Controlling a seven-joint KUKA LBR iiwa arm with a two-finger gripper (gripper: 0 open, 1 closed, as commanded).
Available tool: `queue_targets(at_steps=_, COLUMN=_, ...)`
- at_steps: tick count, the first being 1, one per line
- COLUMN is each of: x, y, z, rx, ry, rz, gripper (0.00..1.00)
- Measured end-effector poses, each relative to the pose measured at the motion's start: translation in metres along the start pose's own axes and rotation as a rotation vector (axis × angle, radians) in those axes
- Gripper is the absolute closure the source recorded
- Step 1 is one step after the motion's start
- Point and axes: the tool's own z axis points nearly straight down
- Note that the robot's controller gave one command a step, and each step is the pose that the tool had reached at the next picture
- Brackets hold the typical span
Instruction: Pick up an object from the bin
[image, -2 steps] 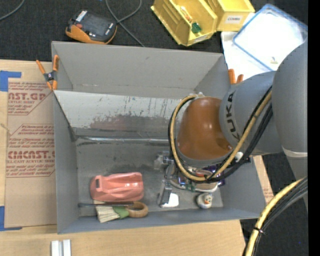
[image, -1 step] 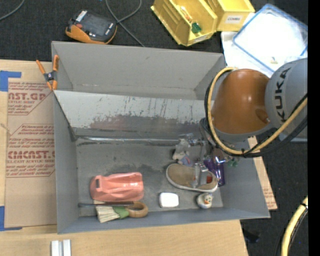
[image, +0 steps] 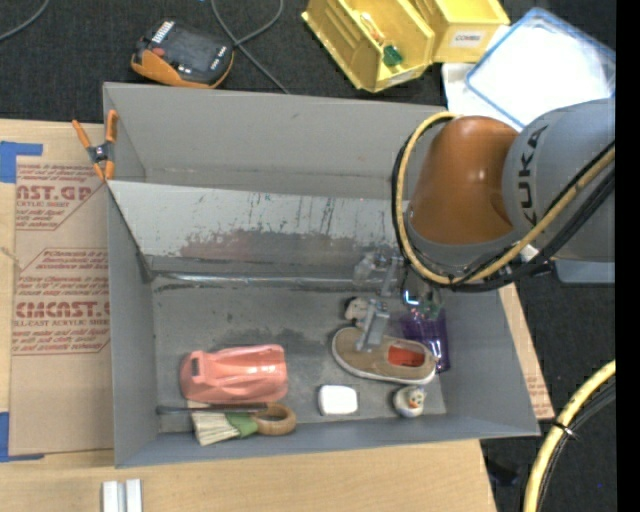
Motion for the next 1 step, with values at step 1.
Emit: queue_targets(at_steps=1, x=0.0092, y=0.0040, z=0.0625, rx=0.003, ry=-0.009, rz=-0.210, gripper=0.00)
